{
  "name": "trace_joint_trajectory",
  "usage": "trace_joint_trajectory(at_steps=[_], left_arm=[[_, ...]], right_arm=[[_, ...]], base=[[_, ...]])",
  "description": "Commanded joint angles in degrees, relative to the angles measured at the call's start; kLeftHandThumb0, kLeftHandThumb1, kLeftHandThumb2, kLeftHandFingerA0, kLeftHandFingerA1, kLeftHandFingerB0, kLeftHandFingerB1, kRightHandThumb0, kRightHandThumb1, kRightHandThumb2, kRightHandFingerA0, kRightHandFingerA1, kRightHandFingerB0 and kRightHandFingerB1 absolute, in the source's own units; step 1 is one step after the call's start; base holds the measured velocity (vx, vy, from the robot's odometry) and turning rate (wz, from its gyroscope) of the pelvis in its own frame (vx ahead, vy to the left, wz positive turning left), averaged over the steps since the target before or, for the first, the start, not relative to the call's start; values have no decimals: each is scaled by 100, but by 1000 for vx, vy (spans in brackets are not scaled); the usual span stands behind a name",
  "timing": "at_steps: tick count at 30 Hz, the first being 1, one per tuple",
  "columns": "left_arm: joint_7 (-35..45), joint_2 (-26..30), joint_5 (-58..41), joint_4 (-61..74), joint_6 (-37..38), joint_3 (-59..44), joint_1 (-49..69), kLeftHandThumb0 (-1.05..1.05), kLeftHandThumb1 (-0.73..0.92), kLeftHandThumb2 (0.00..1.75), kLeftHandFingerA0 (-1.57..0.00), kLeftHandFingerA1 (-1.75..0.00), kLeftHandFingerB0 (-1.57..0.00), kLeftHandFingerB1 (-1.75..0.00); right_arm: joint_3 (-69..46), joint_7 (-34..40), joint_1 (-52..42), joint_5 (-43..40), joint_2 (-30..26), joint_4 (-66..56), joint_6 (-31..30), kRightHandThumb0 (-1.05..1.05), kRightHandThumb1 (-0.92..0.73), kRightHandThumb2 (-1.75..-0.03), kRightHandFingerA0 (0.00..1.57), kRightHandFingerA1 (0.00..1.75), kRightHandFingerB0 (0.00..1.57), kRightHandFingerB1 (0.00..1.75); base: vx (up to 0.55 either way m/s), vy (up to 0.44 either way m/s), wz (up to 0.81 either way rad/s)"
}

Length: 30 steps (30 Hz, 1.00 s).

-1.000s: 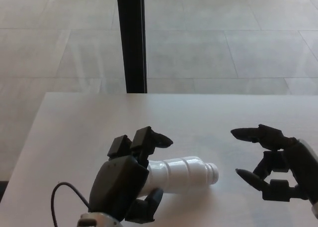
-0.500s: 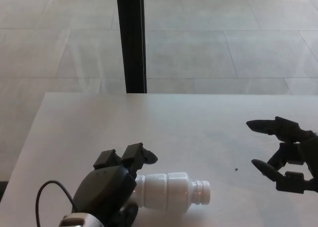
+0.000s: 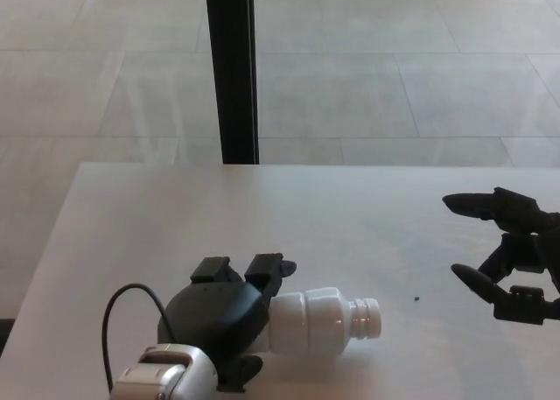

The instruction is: The robot uses its left hand to to lift the bottle kept on the middle of the desk and tilts it towards its right hand. It then uses its right hand to rotate its cap to open it and places the bottle and cap back on the desk

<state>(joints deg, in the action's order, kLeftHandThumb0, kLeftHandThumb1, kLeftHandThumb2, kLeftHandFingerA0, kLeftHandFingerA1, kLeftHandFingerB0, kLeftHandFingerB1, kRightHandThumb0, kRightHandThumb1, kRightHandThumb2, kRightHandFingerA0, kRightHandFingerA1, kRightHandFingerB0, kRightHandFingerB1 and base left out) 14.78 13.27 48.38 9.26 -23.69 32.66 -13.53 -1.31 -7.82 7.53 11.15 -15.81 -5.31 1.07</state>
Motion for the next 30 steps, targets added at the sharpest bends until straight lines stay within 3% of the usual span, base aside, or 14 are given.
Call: trace_joint_trajectory(at_steps=[1, 4, 7, 8, 10, 15, 19, 22, 24, 27, 28, 29, 30], left_arm=[[2778, -410, 1809, -779, -1724, 964, -1421, -8, 62, 59, -78, -98, -51, -57], [3283, -480, 1916, -1031, -1772, 1206, -1732, -10, 61, 57, -74, -79, -50, -53], [3683, -573, 2021, -1359, -1748, 1481, -1997, -13, 62, 57, -72, -74, -49, -51], [3737, -644, 1916, -1495, -1840, 1524, -2091, -13, 61, 57, -74, -81, -52, -52], [3744, -670, 1835, -1487, -1932, 1529, -2112, -12, 63, 58, -68, -77, -49, -52], [3893, -796, 1792, -1593, -2128, 1658, -2232, -15, 64, 57, -69, -78, -48, -52], [3689, -966, 1807, -1658, -2322, 1757, -2122, -12, 62, 57, -76, -97, -53, -56], [3501, -959, 1825, -1686, -2268, 1792, -2068, -12, 63, 58, -76, -93, -52, -56], [3373, -1037, 1880, -1922, -2374, 1810, -2155, -34, 72, 61, -73, -70, -55, -56], [3088, -1033, 2022, -2113, -2303, 1876, -2208, -37, 65, 59, -84, -73, -60, -57], [3017, -1015, 2170, -2170, -2270, 1968, -2235, -43, 49, 88, -84, -82, -58, -67], [2853, -1036, 2230, -2190, -2306, 1970, -2212, -34, 62, 58, -88, -76, -56, -55], [2798, -1052, 2244, -2199, -2339, 1962, -2204, -34, 62, 58, -88, -76, -56, -55]], right_arm=[[-182, -59, 337, -66, -208, -72, -177, -31, -61, -58, 85, 110, 49, 38], [-200, -44, 364, -66, -208, -91, -193, -30, -61, -59, 85, 111, 50, 38], [-296, -53, 350, -194, -203, -104, -143, -27, -62, -58, 84, 110, 50, 39], [-345, -34, 319, -164, -252, -126, -144, -27, -63, -59, 83, 111, 50, 39], [-394, -40, 317, -229, -244, -130, -154, -24, -63, -59, 81, 116, 50, 40], [-502, 6, 303, -257, -259, -102, -147, -22, -63, -59, 80, 120, 51, 40], [-580, 22, 249, -275, -261, -111, -38, -22, -63, -59, 80, 121, 53, 40], [-633, 98, 248, -218, -253, -150, -37, -21, -61, -58, 82, 118, 55, 41], [-736, 148, 249, -239, -253, -163, -19, -20, -62, -58, 81, 118, 55, 41], [-816, 172, 264, -245, -225, -149, 10, -20, -62, -58, 82, 114, 56, 42], [-849, 185, 256, -248, -202, -152, 5, -20, -62, -58, 83, 112, 56, 42], [-884, 188, 251, -264, -190, -140, 43, -20, -62, -59, 84, 117, 56, 42], [-901, 183, 253, -267, -180, -136, 60, -20, -62, -59, 84, 117, 56, 42]], base=[[0, 0, 0], [0, 0, 0], [0, 0, 0], [0, 0, 0], [0, 0, 0], [0, 0, 0], [0, 0, 0], [0, 0, 0], [0, 0, 0], [0, 0, 0], [0, 0, 0], [0, 0, 0], [0, 0, 0]])
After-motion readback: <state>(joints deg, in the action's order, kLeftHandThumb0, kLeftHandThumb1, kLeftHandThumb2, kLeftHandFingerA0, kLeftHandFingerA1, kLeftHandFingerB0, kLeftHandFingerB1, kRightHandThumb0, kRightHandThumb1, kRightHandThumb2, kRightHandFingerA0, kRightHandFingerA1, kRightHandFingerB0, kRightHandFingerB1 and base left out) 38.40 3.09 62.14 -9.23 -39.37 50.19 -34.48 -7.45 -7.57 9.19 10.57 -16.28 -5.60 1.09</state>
